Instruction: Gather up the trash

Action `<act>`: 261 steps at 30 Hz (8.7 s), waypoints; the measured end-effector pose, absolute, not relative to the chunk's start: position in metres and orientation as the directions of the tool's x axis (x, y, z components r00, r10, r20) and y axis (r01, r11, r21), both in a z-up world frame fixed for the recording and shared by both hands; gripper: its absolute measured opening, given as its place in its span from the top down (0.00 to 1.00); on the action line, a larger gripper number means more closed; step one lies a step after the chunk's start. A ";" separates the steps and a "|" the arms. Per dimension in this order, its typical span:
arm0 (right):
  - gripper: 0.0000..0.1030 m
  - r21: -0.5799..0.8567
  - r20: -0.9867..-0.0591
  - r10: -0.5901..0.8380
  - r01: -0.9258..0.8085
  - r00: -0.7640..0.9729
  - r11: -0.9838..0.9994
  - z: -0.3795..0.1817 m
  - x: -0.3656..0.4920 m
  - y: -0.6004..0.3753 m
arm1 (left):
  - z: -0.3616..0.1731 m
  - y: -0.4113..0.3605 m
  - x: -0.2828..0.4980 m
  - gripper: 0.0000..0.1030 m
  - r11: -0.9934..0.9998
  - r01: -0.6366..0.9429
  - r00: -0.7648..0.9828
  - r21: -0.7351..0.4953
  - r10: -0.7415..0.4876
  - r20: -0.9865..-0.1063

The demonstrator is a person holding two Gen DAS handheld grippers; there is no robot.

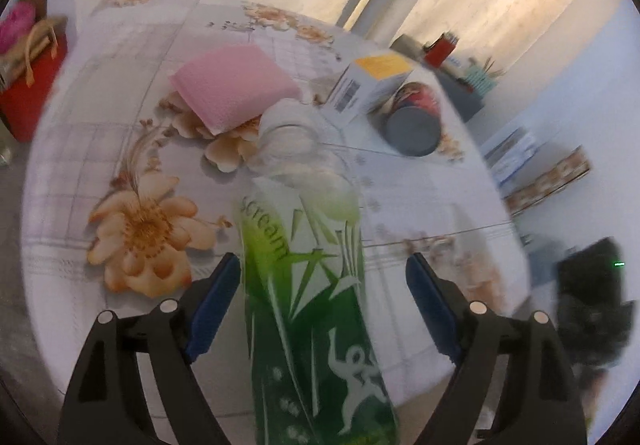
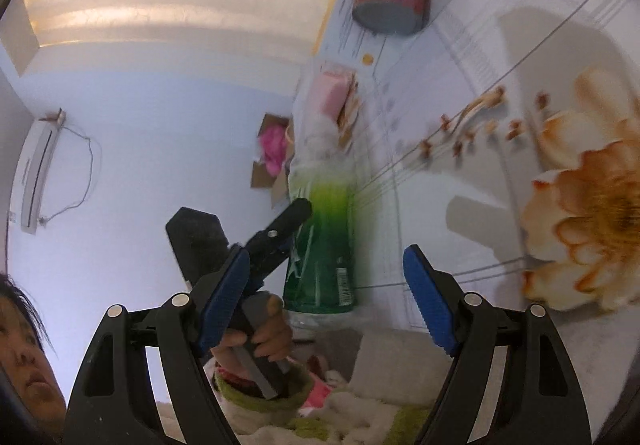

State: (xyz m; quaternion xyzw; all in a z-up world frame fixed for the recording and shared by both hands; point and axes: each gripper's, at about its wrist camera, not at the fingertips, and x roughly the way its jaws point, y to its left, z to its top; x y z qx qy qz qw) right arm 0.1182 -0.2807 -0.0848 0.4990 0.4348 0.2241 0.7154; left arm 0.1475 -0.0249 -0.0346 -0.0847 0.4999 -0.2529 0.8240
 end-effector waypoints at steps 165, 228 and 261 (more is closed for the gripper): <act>0.40 0.329 -0.884 0.267 0.104 0.384 0.939 -0.064 0.142 -0.290 | -0.032 -0.043 0.124 0.44 0.878 0.398 0.374 -0.267 -0.420 -0.827; 0.40 0.431 -0.801 0.289 0.171 0.524 0.886 -0.039 0.076 -0.328 | 0.016 -0.065 0.077 0.45 0.840 0.505 0.441 -0.197 -0.448 -0.777; 0.40 0.510 -0.725 -0.088 0.618 0.683 0.599 -0.022 -0.151 -0.538 | 0.066 -0.260 0.031 0.46 0.506 0.827 0.196 -0.244 -0.667 -0.719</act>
